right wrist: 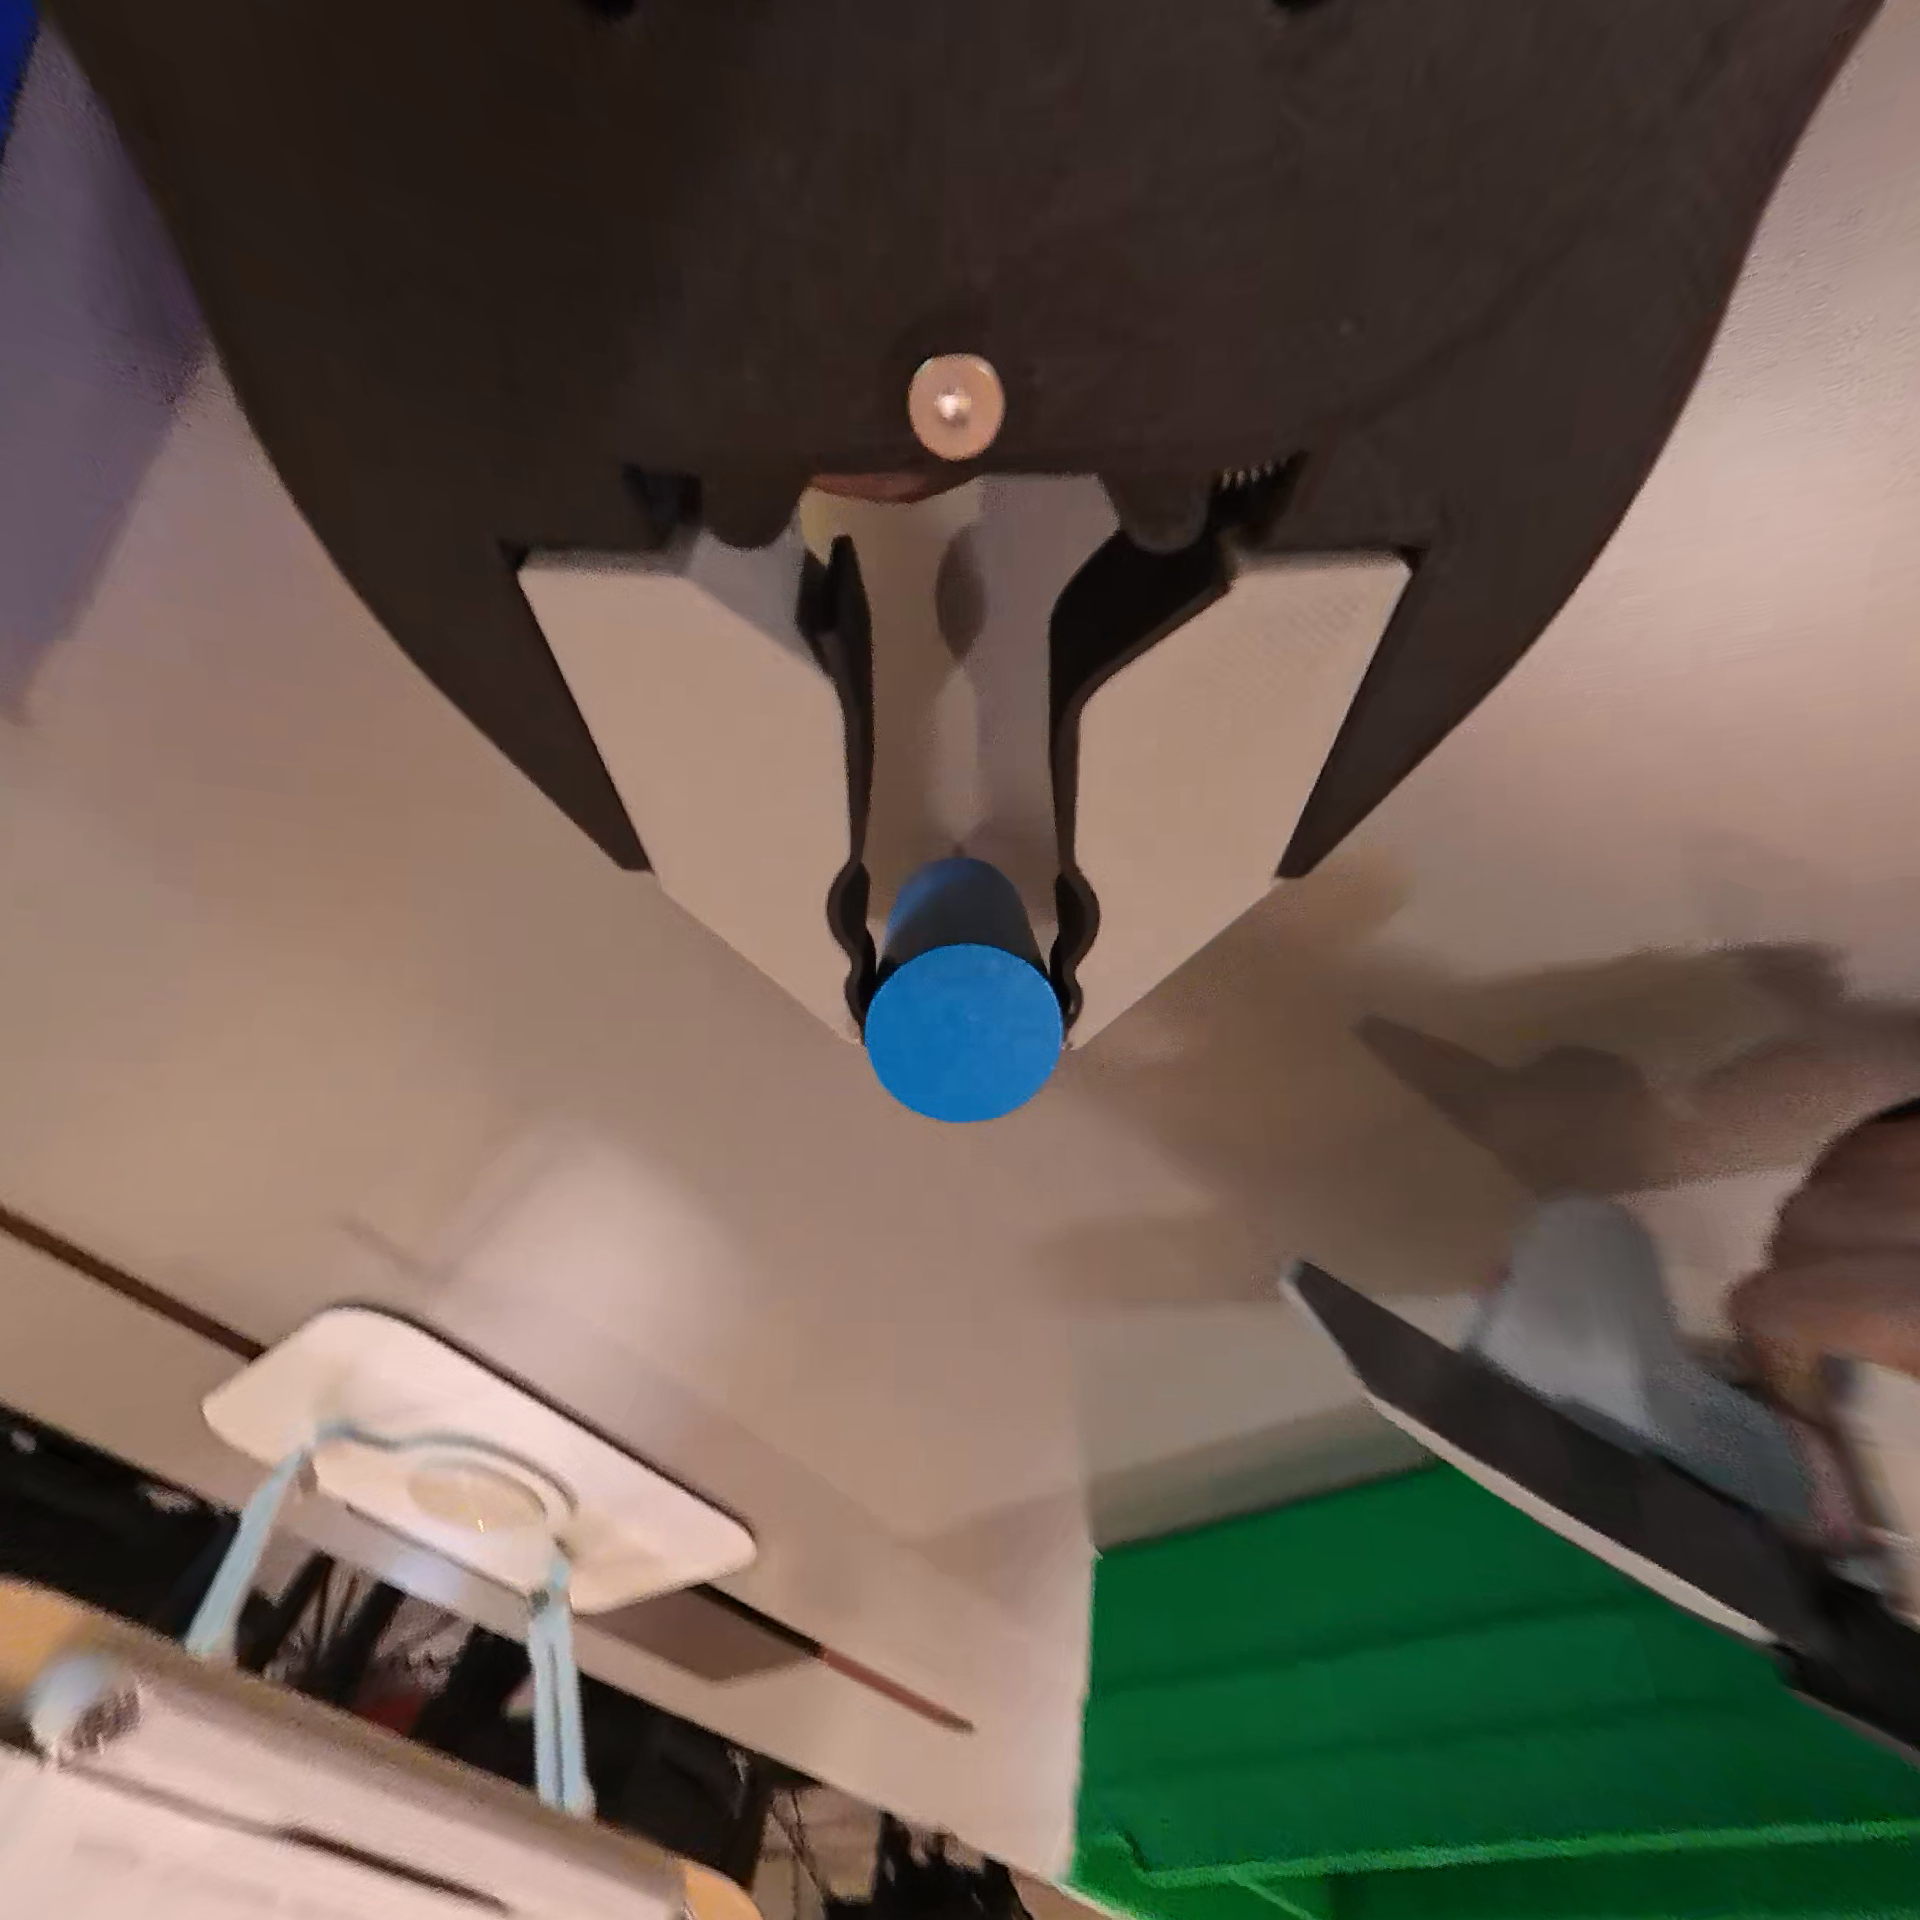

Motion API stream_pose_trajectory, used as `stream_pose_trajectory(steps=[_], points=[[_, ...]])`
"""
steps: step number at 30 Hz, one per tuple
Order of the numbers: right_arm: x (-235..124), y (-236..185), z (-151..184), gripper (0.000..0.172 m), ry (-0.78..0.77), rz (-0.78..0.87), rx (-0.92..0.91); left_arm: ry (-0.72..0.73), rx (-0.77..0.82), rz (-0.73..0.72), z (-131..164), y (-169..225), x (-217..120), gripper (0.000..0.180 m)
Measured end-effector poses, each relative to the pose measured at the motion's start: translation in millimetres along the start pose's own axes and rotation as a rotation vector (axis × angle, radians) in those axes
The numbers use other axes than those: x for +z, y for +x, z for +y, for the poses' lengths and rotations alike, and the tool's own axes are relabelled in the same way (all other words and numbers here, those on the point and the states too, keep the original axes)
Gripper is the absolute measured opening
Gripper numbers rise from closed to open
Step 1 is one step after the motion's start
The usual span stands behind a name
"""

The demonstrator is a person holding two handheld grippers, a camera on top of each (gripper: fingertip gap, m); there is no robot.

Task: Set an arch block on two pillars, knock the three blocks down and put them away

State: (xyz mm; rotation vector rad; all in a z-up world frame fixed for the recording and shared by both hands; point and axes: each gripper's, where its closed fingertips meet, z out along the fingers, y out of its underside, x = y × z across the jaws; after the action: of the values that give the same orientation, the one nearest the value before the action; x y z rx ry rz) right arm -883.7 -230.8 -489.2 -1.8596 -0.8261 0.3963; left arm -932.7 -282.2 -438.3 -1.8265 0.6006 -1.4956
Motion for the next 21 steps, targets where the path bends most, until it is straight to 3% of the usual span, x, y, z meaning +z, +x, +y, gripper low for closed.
stream_pose_trajectory(steps=[5, 18, 21], points=[[7.8, 7.8, 23.0, 0.031, -0.115, 0.0, 0.058, -0.029, 0.063, -0.016, 1.5, 6.6, -2.8, 0.068], [18.9, -2.0, 24.2, 0.031, -0.152, -0.049, 0.057, -0.028, 0.178, 0.034, -7.4, 45.1, -15.6, 0.066], [17.0, -1.4, 22.0, 0.04, -0.134, -0.044, 0.059, -0.005, 0.183, 0.04, -13.4, 49.3, -21.7, 0.066]])
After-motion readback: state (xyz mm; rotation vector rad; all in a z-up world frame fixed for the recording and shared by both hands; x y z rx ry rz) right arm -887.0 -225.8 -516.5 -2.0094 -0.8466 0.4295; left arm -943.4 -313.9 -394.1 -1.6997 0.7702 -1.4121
